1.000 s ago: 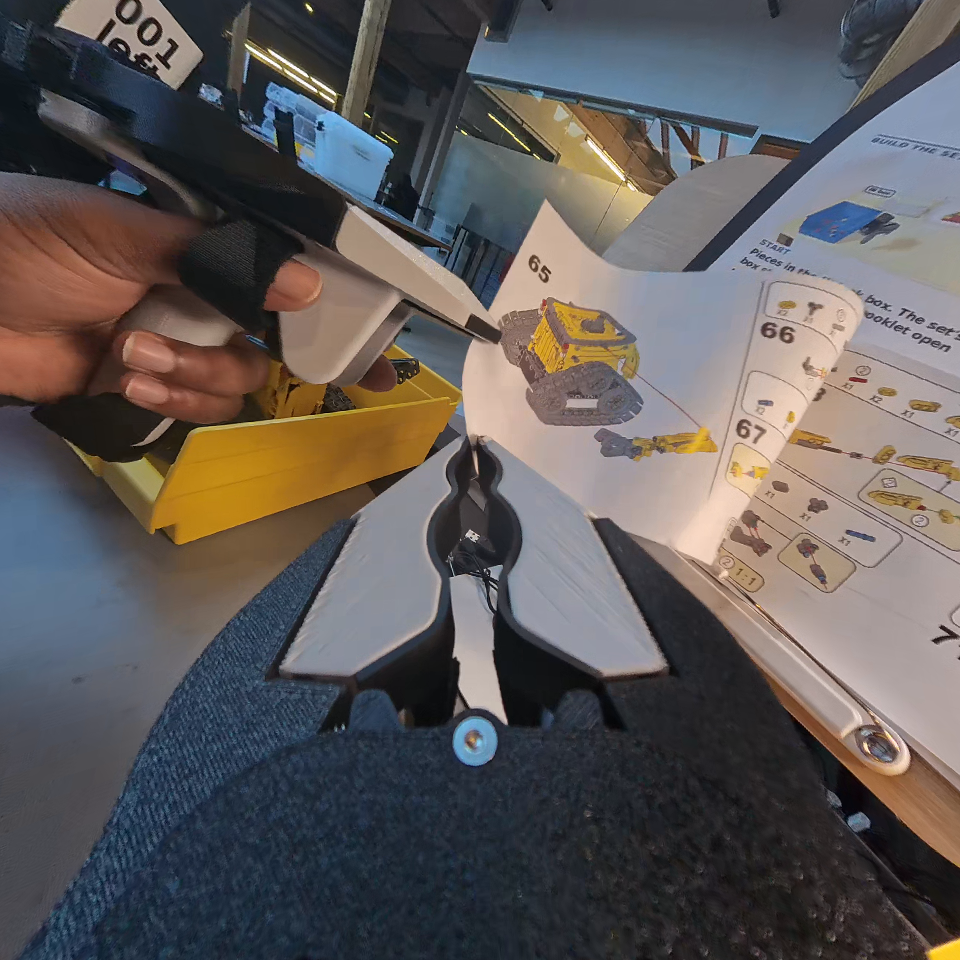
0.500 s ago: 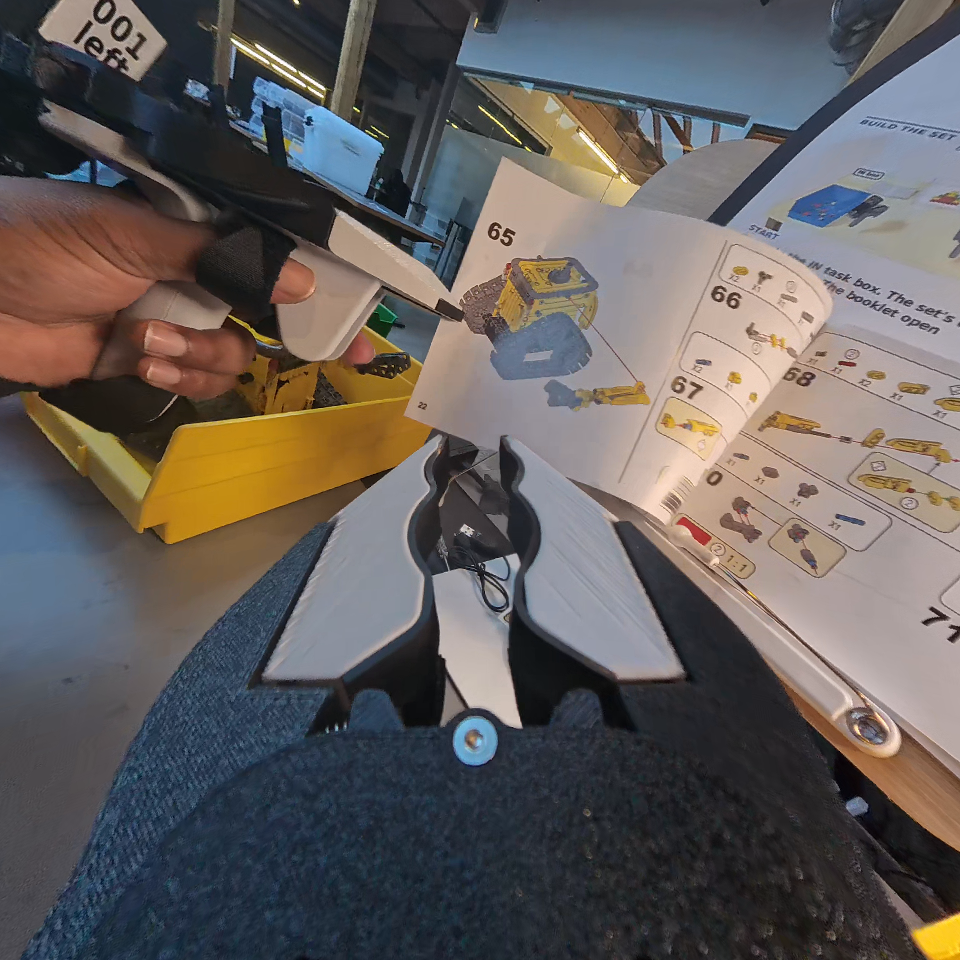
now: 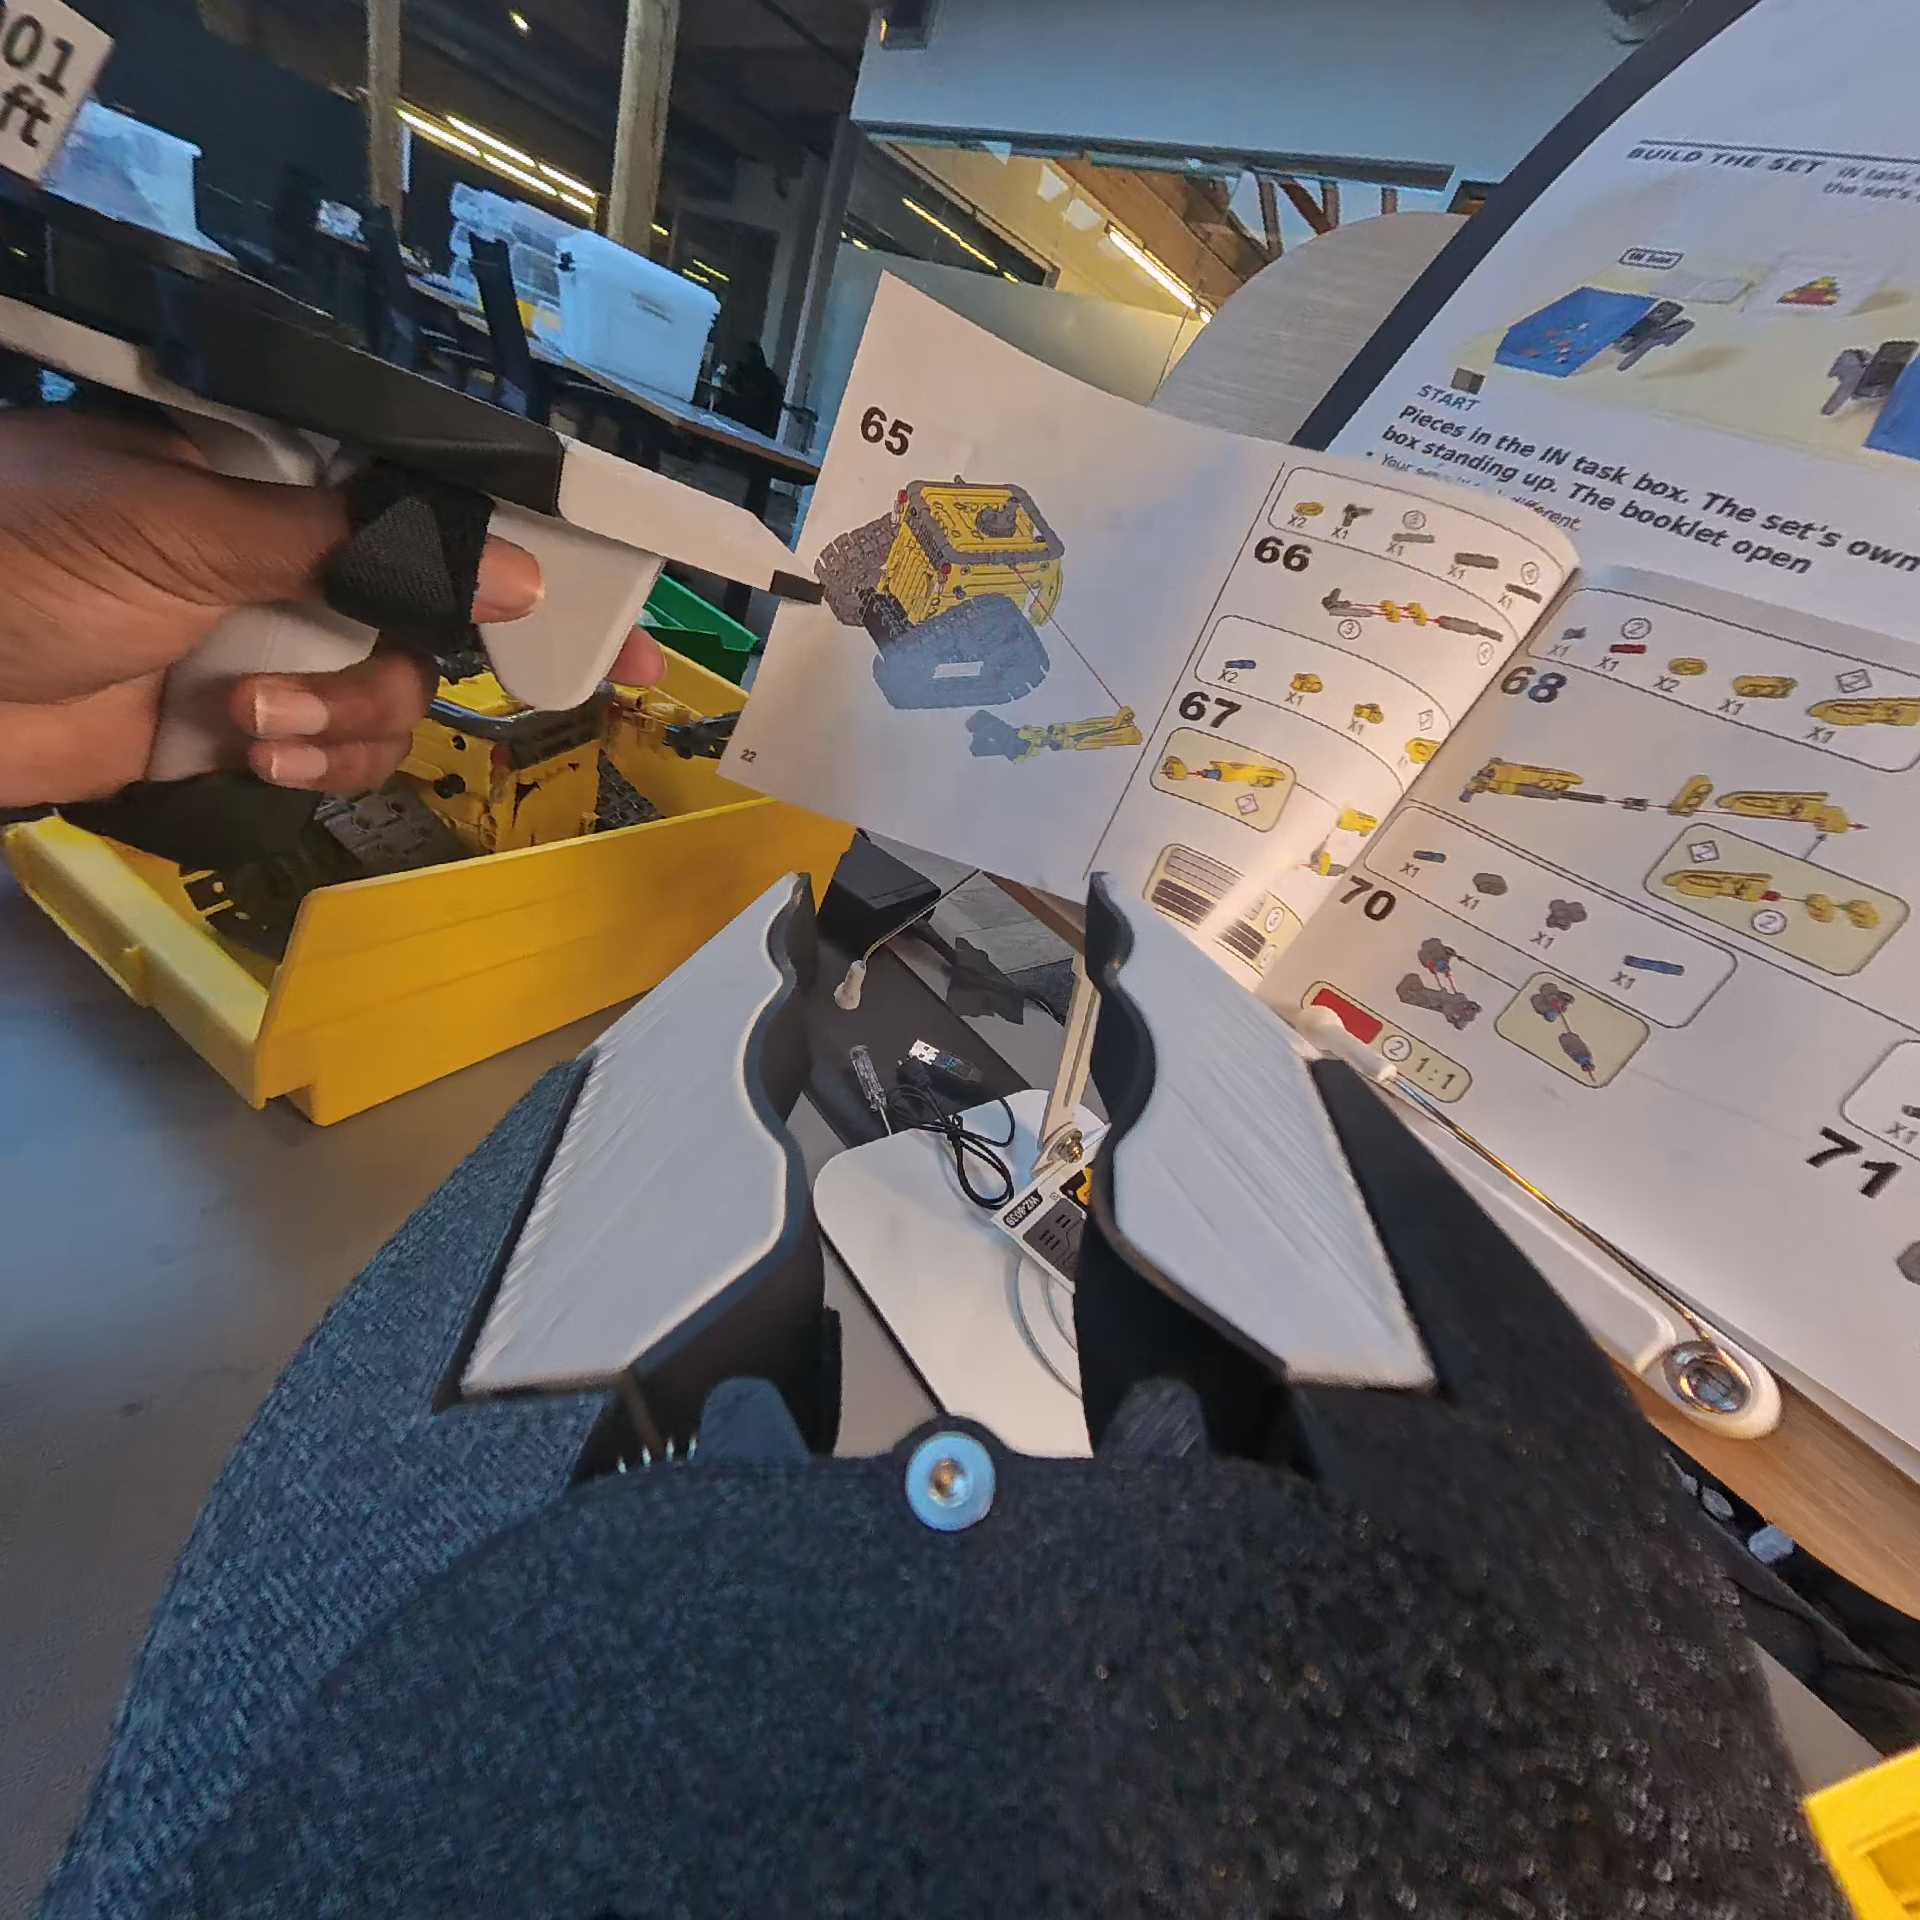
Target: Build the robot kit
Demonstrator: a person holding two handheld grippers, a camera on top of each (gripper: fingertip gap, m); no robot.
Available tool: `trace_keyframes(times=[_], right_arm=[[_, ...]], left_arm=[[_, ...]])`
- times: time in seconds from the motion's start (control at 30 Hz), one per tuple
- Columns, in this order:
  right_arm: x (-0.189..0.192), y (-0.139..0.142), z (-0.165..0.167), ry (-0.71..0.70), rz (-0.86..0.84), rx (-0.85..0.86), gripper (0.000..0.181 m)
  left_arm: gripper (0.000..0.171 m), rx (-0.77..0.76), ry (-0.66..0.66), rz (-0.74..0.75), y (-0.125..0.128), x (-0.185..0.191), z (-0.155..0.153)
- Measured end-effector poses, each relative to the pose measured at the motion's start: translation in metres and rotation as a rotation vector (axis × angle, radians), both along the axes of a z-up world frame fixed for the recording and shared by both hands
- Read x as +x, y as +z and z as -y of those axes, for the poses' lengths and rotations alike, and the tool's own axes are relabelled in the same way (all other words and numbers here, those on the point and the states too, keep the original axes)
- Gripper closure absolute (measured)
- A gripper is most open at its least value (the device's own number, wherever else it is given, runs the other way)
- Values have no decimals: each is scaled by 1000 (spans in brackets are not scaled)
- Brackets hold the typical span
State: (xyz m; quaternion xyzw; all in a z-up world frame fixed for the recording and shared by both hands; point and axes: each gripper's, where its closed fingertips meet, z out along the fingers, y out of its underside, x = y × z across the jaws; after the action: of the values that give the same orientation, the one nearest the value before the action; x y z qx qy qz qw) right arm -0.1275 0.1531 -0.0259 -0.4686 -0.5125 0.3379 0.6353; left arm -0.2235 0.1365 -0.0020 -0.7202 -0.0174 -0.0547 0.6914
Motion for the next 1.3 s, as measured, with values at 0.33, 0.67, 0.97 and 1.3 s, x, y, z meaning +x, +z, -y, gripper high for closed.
trace_keyframes(times=[0.33, 0.67, 0.97, 1.3], right_arm=[[2, 0, -7, -17, -5, -24, 127], [24, 12, -52, -175, -18, -54, 124], [100, 50, -187, -661, 105, 114, 112], [119, 25, -184, -719, 31, -37, 116]], left_arm=[[171, 16, 105, -163, 4, -14, 2], [171, 12, 144, -242, 4, -24, -4], [171, -26, 184, -323, 2, -47, -27], [171, -64, 252, -569, 15, -60, -59]])
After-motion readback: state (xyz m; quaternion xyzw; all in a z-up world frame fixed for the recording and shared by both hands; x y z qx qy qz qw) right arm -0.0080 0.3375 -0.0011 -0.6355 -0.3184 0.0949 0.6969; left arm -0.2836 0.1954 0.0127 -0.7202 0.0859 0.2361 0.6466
